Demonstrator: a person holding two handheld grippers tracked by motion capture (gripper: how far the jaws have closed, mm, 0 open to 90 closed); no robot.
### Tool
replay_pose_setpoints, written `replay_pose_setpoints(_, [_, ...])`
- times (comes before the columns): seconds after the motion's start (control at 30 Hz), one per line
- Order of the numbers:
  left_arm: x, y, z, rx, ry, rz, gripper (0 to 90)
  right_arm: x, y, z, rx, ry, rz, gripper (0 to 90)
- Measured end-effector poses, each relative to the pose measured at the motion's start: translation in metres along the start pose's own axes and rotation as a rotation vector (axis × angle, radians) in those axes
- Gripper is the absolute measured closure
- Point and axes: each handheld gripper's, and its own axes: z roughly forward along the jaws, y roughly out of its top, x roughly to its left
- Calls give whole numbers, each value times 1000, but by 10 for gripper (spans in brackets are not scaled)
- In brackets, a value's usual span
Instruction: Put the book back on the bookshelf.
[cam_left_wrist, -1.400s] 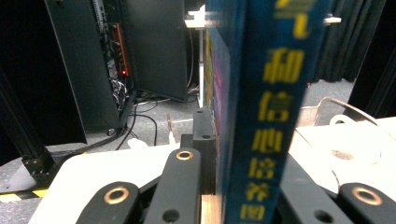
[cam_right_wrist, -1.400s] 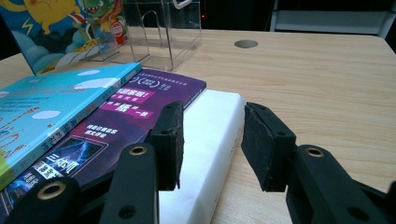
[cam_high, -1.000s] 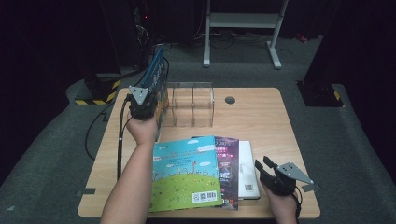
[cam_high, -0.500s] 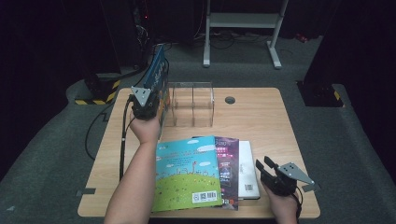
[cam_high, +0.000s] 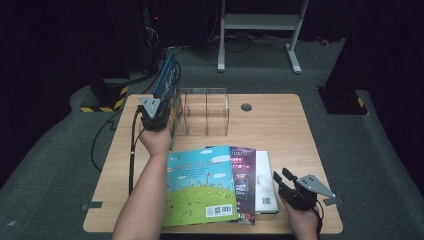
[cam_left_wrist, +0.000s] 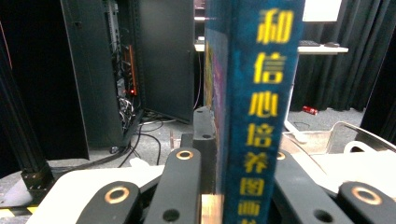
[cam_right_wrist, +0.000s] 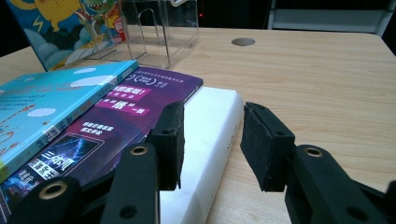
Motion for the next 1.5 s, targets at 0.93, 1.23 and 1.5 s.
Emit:
replay_pose_setpoints(0.93, [25, -6, -6, 11, 34, 34, 791, 4, -1, 1, 7, 3, -19, 596])
replay_pose_setpoints(1.23, [30, -4, -6, 31, 19, 36, 779, 1, -3, 3, 17, 3, -12, 596])
replay_pose_setpoints(1.5, [33, -4, -5, 51, -8, 29, 735, 2, -3, 4, 17, 4, -13, 593])
